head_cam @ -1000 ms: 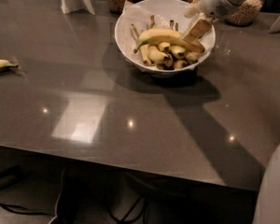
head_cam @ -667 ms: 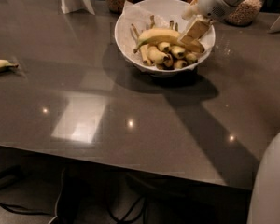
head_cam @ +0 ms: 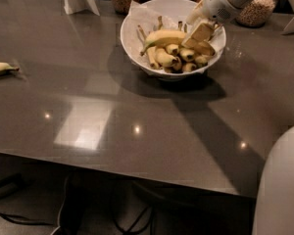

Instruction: Pick banana from white bowl

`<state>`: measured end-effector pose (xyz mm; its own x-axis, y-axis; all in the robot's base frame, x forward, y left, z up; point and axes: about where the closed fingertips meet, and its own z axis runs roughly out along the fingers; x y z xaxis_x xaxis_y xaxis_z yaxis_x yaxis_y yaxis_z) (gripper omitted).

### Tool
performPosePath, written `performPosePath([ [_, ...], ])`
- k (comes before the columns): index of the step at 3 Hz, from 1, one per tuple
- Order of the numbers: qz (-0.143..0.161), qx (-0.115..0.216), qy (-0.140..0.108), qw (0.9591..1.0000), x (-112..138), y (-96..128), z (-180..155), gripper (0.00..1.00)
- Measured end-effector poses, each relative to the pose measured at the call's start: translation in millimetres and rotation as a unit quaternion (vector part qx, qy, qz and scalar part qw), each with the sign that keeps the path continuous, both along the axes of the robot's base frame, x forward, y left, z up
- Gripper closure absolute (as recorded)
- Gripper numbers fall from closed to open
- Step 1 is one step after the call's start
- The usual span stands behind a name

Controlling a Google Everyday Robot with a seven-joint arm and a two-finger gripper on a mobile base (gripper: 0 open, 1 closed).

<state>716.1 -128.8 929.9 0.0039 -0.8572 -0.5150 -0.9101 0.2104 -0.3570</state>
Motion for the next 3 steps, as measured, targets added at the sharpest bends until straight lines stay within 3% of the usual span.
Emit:
performPosePath([
  [3, 0.005, 0.008, 0.026, 0.9996, 0.7, 11.4, -12.8, 0.46],
])
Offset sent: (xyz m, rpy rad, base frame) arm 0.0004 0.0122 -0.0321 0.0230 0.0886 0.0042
